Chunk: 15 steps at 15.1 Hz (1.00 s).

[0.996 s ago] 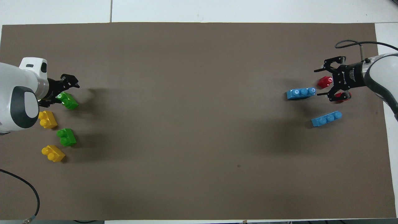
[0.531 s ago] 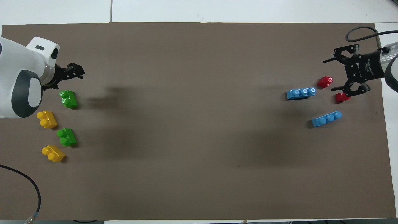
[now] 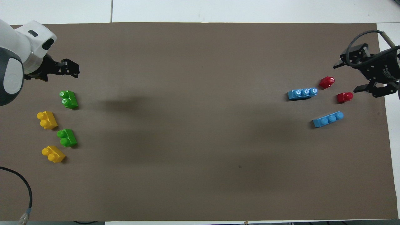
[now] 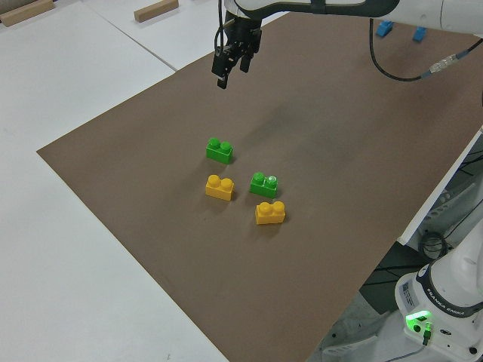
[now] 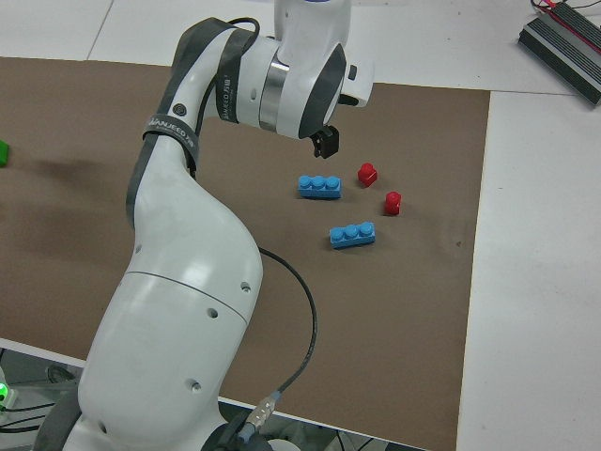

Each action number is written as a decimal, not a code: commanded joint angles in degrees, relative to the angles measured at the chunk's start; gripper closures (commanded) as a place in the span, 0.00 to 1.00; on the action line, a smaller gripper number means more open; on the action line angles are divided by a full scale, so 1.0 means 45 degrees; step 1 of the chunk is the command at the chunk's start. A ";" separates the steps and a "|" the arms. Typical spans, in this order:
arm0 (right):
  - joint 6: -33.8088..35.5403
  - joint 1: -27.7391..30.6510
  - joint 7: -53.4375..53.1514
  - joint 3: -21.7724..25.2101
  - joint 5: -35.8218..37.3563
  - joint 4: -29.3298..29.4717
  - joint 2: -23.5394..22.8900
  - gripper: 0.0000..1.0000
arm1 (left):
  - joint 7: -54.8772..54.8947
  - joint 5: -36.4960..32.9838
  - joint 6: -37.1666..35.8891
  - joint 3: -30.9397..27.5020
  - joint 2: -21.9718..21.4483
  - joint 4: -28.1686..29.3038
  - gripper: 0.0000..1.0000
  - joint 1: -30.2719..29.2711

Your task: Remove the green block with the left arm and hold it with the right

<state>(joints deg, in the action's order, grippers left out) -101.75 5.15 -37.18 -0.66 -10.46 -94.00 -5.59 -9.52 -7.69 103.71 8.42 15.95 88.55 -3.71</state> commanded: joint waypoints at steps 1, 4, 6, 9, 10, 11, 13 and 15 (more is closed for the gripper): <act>0.0929 -0.0011 0.1402 -0.0047 0.0410 0.0126 0.0597 0.01 | 0.0279 -0.0126 -0.1888 0.0100 -0.0088 -0.1080 0.00 0.0101; 0.1673 -0.0050 0.3819 -0.0067 0.0624 0.0205 0.1143 0.00 | 0.0299 0.0262 -0.2402 0.0062 -0.1352 -0.0967 0.00 0.0082; 0.2005 -0.0051 0.5540 -0.0222 0.1111 0.0205 0.1379 0.00 | 0.0474 0.0342 -0.2713 0.0042 -0.2116 -0.0421 0.00 0.0043; 0.2416 -0.0051 0.6289 -0.0243 0.1231 0.0030 0.1711 0.00 | 0.0611 0.0750 -0.2948 0.0023 -0.2976 0.0360 0.00 -0.0075; 0.2417 -0.0051 0.6502 -0.0243 0.1250 0.0029 0.1712 0.00 | 0.0689 0.0946 -0.3085 -0.0016 -0.3249 0.0594 0.00 -0.0094; 0.2397 -0.0051 0.7123 -0.0243 0.1250 0.0010 0.1712 0.00 | 0.0786 0.1180 -0.3183 -0.0017 -0.3542 0.0964 0.00 -0.0191; 0.2183 -0.0012 0.8432 -0.0224 0.1270 -0.0049 0.1712 0.00 | 0.1137 0.1495 -0.3126 -0.0055 -0.4283 0.1939 0.00 -0.0290; 0.2144 -0.0011 0.8477 -0.0223 0.1716 0.0029 0.1673 0.00 | 0.1722 0.1495 -0.3008 -0.0075 -0.4851 0.2801 0.00 -0.0309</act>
<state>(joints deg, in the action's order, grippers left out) -91.30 4.77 -1.29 -1.40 -5.24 -93.21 1.34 -4.96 -2.09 89.17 8.22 -0.76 94.44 -4.30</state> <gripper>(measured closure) 0.000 0.000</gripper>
